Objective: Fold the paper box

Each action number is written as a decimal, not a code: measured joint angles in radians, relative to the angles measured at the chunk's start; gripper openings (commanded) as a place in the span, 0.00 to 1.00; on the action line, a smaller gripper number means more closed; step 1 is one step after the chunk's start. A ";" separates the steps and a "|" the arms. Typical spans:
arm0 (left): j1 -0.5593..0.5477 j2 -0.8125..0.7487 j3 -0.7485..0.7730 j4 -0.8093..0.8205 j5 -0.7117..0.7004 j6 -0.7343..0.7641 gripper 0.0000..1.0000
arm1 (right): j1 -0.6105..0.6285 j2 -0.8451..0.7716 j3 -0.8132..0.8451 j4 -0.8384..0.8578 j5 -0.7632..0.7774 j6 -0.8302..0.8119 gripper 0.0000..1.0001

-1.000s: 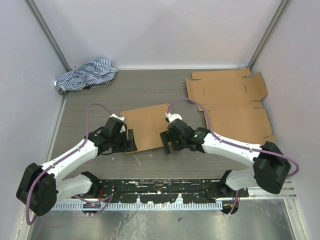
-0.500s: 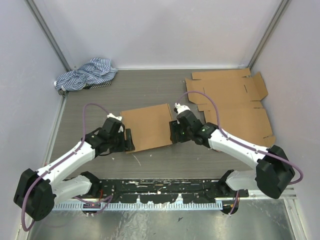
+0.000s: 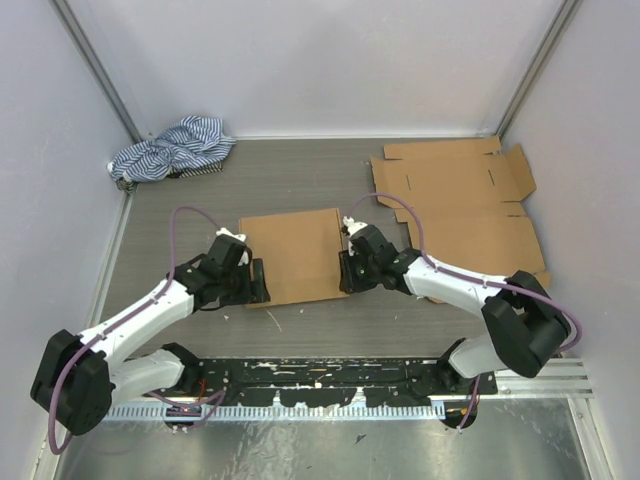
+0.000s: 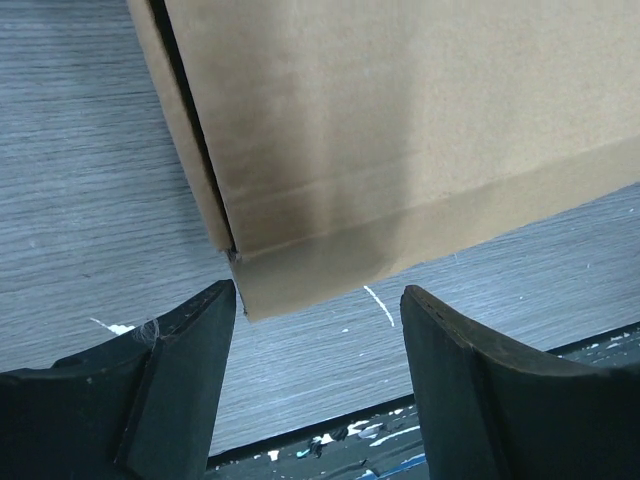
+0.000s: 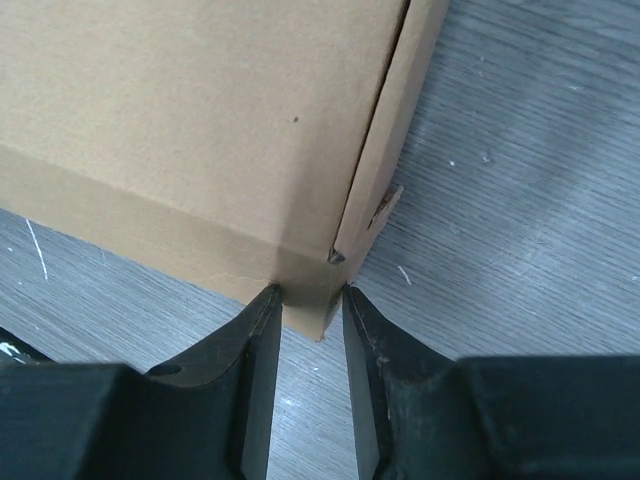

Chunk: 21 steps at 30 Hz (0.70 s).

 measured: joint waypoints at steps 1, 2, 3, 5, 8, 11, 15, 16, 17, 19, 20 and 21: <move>0.000 0.008 0.000 0.000 0.000 0.000 0.73 | 0.000 0.007 -0.003 0.005 0.000 0.000 0.36; 0.000 0.016 0.000 0.000 0.000 0.000 0.73 | 0.000 0.011 -0.004 0.007 -0.001 0.000 0.36; 0.000 0.024 0.000 0.001 0.000 0.000 0.73 | 0.000 0.015 -0.005 0.010 0.000 0.000 0.36; 0.000 0.035 0.000 0.001 0.000 0.000 0.73 | 0.000 0.016 -0.006 0.011 0.003 0.000 0.36; 0.000 0.037 0.000 0.005 0.000 0.000 0.73 | 0.000 0.016 -0.006 0.016 0.006 0.000 0.38; 0.000 0.035 0.000 0.013 0.000 0.000 0.73 | 0.000 0.006 -0.006 0.015 0.002 -0.001 0.40; 0.000 0.021 0.002 0.013 0.000 -0.001 0.73 | 0.000 -0.032 -0.006 0.006 -0.022 -0.003 0.43; 0.000 0.018 0.005 0.011 0.000 -0.002 0.73 | 0.000 -0.040 -0.006 0.002 -0.028 -0.004 0.43; 0.000 0.016 0.009 0.007 0.000 -0.002 0.73 | 0.000 -0.048 -0.005 -0.005 -0.035 -0.004 0.43; 0.000 0.010 0.020 0.000 0.000 -0.002 0.73 | 0.000 -0.057 0.000 -0.021 -0.043 -0.004 0.44; 0.000 0.005 0.027 -0.003 0.000 -0.002 0.73 | 0.000 -0.060 0.002 -0.027 -0.043 -0.004 0.44; 0.000 0.001 0.033 -0.004 -0.001 -0.002 0.73 | 0.000 -0.061 0.006 -0.038 -0.043 -0.005 0.44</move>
